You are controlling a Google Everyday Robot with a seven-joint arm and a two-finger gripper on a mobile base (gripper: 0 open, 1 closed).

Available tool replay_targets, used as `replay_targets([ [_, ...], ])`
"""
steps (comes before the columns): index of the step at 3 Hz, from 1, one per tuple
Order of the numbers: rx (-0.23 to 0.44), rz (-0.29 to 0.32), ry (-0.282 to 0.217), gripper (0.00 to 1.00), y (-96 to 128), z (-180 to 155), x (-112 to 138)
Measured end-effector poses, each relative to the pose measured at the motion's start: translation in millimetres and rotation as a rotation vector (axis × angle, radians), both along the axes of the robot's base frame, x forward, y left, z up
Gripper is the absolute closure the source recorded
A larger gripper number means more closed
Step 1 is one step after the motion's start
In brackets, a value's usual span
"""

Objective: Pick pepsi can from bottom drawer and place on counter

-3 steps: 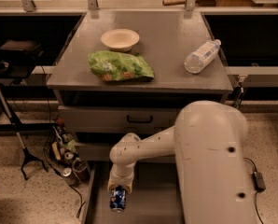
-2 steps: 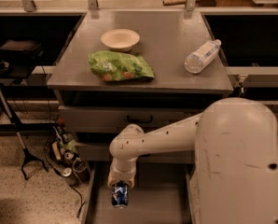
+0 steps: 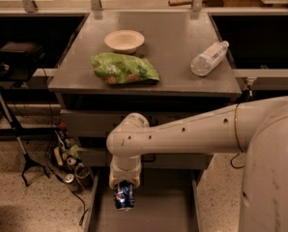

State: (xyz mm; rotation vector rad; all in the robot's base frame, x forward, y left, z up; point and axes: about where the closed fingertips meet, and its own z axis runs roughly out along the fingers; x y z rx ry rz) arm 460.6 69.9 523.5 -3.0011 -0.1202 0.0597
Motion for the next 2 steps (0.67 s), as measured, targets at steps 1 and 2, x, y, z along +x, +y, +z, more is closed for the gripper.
replay_targets([
  [1, -0.023, 0.005, -0.018, 1.0, -7.9, 50.5, 15.8],
  [2, -0.047, -0.007, -0.027, 1.0, -19.6, 104.3, 47.7],
])
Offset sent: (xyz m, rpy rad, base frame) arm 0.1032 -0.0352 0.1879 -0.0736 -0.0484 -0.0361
